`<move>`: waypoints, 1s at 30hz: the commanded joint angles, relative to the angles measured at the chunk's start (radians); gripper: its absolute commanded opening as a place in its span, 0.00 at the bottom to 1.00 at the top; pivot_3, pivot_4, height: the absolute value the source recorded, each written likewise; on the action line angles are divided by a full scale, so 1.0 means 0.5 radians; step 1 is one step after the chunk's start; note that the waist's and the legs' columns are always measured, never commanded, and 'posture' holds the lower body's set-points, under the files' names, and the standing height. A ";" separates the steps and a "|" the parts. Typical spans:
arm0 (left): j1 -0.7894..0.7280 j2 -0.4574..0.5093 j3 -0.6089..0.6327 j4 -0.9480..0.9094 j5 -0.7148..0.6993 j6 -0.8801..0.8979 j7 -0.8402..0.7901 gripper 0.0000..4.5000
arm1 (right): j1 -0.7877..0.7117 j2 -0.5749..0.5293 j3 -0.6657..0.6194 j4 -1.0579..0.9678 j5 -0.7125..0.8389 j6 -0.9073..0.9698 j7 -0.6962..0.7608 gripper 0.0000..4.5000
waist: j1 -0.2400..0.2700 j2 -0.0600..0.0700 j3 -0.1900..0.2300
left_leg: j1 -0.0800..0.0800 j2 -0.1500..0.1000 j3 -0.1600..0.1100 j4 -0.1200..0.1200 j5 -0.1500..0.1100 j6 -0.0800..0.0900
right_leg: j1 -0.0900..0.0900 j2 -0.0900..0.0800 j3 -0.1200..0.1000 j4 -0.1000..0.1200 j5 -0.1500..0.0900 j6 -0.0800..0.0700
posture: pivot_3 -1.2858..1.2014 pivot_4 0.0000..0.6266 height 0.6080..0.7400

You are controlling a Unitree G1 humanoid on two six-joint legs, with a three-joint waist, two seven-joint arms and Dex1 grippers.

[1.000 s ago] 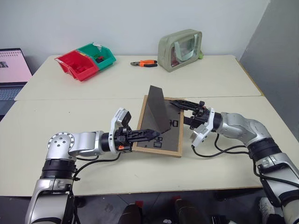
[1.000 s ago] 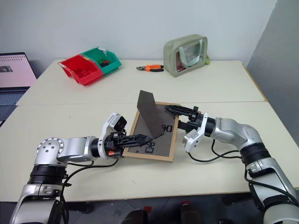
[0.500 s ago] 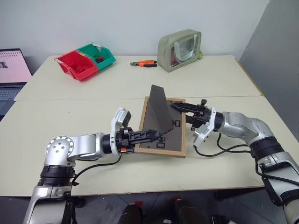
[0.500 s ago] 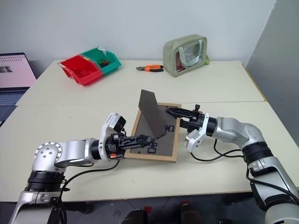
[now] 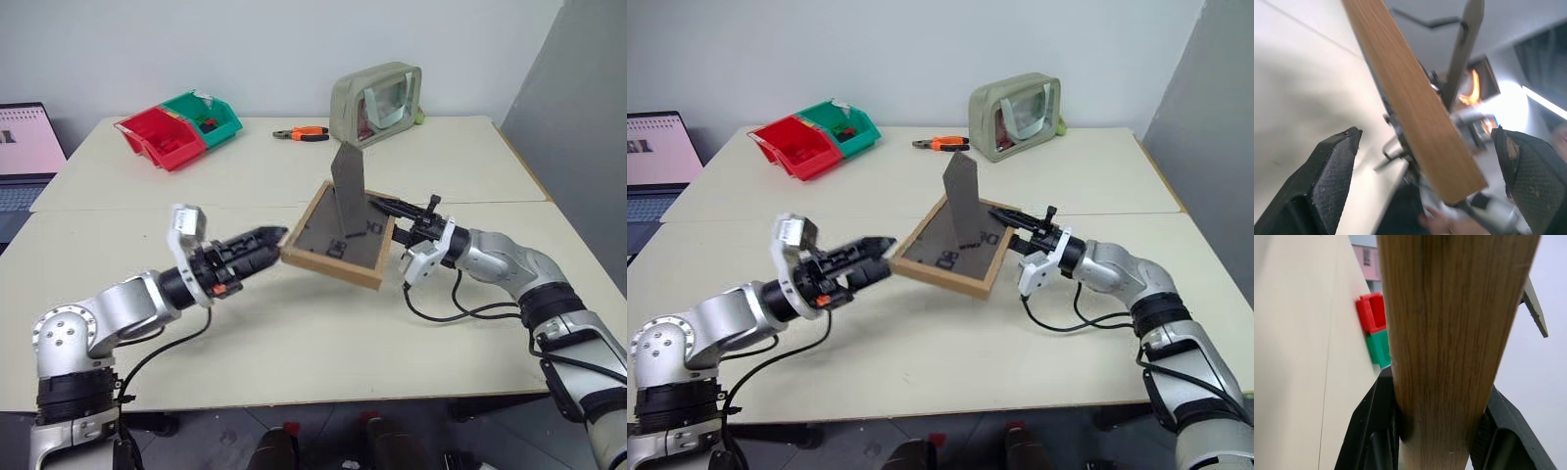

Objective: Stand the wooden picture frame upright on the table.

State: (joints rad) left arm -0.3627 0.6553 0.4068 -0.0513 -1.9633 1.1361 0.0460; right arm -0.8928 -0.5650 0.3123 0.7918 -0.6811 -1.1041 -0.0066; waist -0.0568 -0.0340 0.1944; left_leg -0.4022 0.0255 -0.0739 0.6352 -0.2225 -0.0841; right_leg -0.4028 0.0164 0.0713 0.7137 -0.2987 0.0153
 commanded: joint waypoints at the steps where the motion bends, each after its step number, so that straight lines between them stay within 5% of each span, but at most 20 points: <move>1: 0.051 0.120 0.215 -0.196 -0.016 -0.357 0.387 1.00 | -0.115 0.040 -0.093 0.163 0.200 0.143 0.024 0.30 | 0.001 -0.001 0.001 | 0.000 0.000 0.000 0.000 0.000 0.000 | 0.000 0.000 0.001 0.000 0.000 0.000 | 0.52 0.24 1.00; 5: 0.333 0.164 0.336 -0.560 0.118 -0.531 0.577 1.00 | -0.210 0.240 -0.209 0.396 0.593 0.429 0.373 0.30 | -0.002 -0.001 0.001 | 0.000 0.003 0.003 -0.001 0.000 0.000 | 0.000 -0.003 0.002 -0.002 0.000 0.000 | 0.52 0.24 1.00; 13: 0.613 0.268 0.053 -1.116 0.810 -0.560 0.387 1.00 | -0.493 0.839 -0.695 0.659 1.605 1.657 1.689 0.30 | 0.004 -0.002 0.002 | 0.005 0.004 -0.006 -0.001 -0.001 0.001 | 0.010 0.001 -0.002 -0.002 0.000 -0.001 | 0.52 0.24 1.00; 16: 0.631 0.258 -0.046 -1.213 1.034 -0.603 0.304 1.00 | -0.576 0.929 -0.800 0.730 1.769 2.021 2.013 0.30 | 0.012 -0.001 0.003 | 0.006 0.003 -0.007 -0.001 -0.001 0.001 | 0.012 0.001 -0.008 -0.004 0.000 -0.002 | 0.52 0.24 1.00; 25: 0.868 0.262 -0.337 -1.411 2.028 -0.816 0.084 1.00 | -0.495 1.062 -0.679 0.938 1.614 2.209 2.267 0.30 | 0.030 0.000 0.003 | 0.006 0.000 -0.004 -0.010 -0.001 0.002 | 0.012 0.001 -0.009 -0.014 0.000 -0.002 | 0.52 0.24 1.00; 30: 0.941 0.168 -0.421 -1.448 2.285 -0.874 0.031 1.00 | -0.428 1.089 -0.663 0.956 1.563 2.199 2.258 0.30 | 0.023 0.001 0.003 | 0.005 0.001 -0.004 -0.011 -0.001 0.002 | 0.010 0.002 -0.006 -0.014 -0.001 -0.003 | 0.52 0.24 1.00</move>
State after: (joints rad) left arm 0.0965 0.7541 0.2057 -0.7237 -0.8607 0.7263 0.0810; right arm -1.1049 -0.0226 -0.0151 1.2909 0.1057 0.0076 1.1116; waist -0.0455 -0.0337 0.1961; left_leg -0.3992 0.0260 -0.0753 0.6297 -0.2231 -0.0833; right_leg -0.3976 0.0172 0.0680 0.7069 -0.2989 0.0140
